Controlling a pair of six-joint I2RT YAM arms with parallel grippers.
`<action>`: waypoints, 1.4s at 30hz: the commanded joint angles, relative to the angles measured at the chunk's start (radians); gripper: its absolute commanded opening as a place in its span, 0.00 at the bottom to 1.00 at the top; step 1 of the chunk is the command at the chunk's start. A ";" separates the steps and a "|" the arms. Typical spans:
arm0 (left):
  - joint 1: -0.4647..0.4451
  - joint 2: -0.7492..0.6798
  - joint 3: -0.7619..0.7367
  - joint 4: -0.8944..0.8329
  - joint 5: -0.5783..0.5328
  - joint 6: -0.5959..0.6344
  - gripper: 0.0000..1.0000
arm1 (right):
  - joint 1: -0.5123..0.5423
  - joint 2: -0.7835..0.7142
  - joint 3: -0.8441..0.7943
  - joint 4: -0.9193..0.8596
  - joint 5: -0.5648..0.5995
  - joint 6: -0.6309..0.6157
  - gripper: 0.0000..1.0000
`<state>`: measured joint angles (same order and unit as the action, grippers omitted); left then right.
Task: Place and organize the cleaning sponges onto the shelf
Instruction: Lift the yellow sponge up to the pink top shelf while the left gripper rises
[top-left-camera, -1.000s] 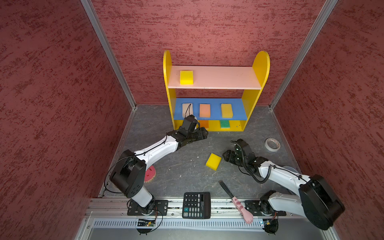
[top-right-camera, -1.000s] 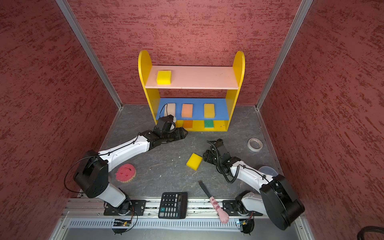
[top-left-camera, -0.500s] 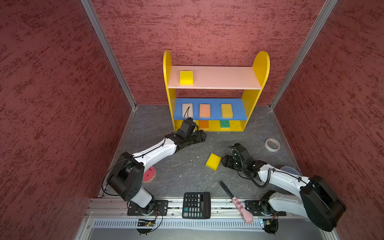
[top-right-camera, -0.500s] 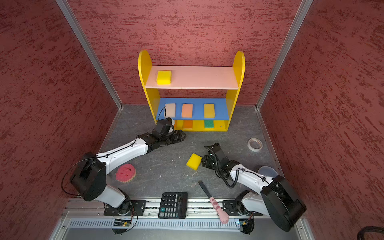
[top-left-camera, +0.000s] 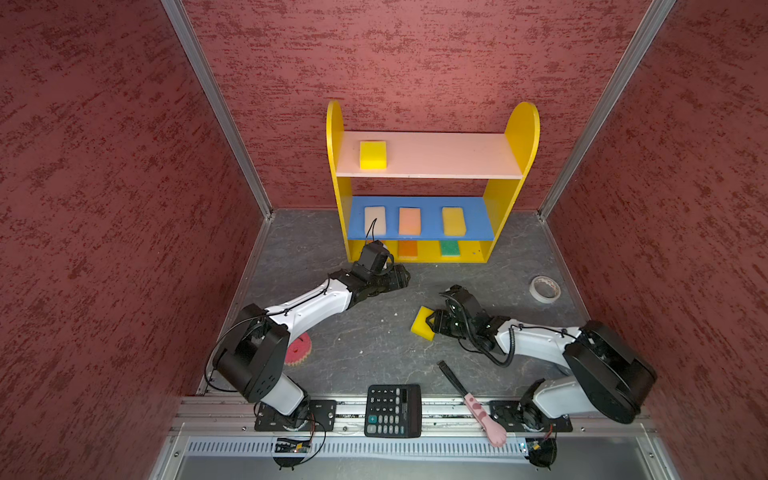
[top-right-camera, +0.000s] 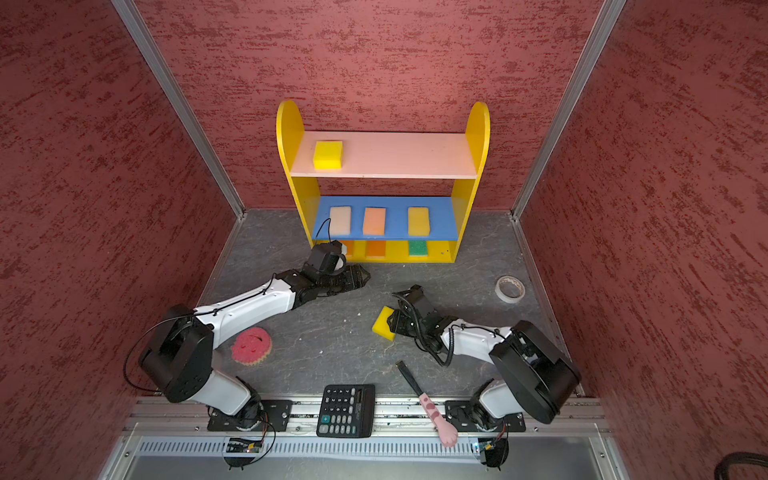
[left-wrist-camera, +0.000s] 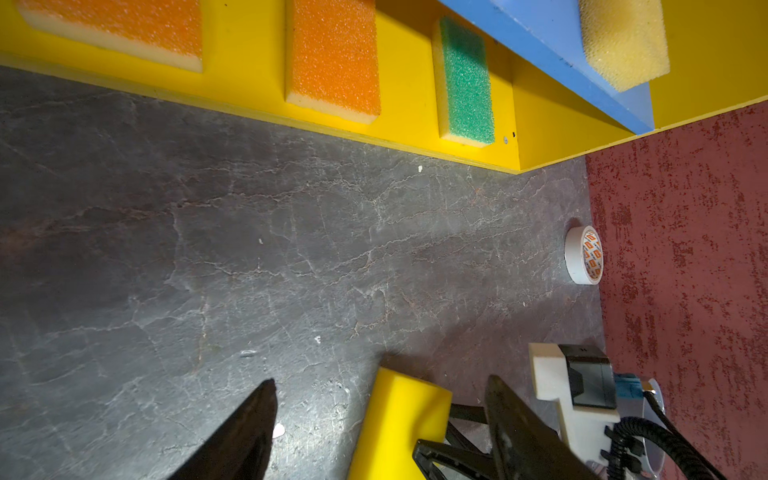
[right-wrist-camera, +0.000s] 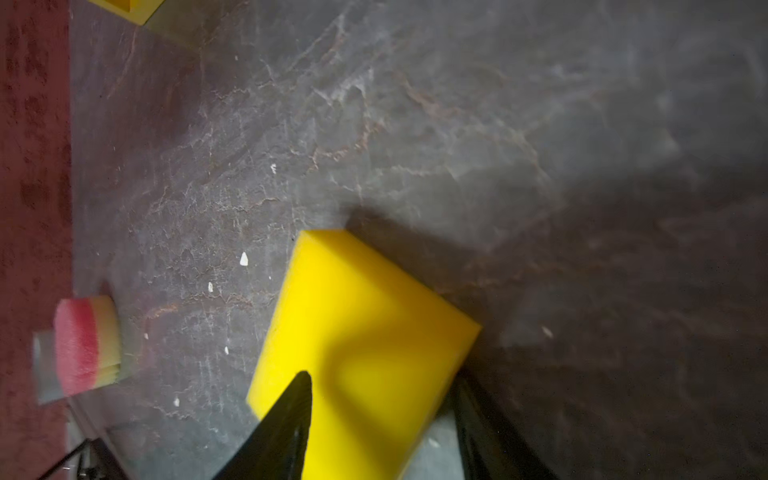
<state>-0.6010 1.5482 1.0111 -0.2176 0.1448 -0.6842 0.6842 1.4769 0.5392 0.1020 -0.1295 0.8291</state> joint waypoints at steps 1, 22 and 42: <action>0.009 -0.014 0.016 -0.008 0.013 -0.003 0.78 | 0.005 0.055 0.084 0.038 -0.021 -0.027 0.35; 0.221 -0.395 0.085 -0.056 0.106 0.060 0.82 | 0.000 0.097 0.856 -0.407 -0.003 -0.476 0.00; 0.192 -0.229 0.654 -0.232 0.119 0.200 0.75 | -0.123 0.362 1.840 -0.889 0.238 -0.715 0.00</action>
<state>-0.3897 1.2934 1.6173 -0.4137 0.2356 -0.5186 0.5762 1.7519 2.2585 -0.6289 0.0860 0.1616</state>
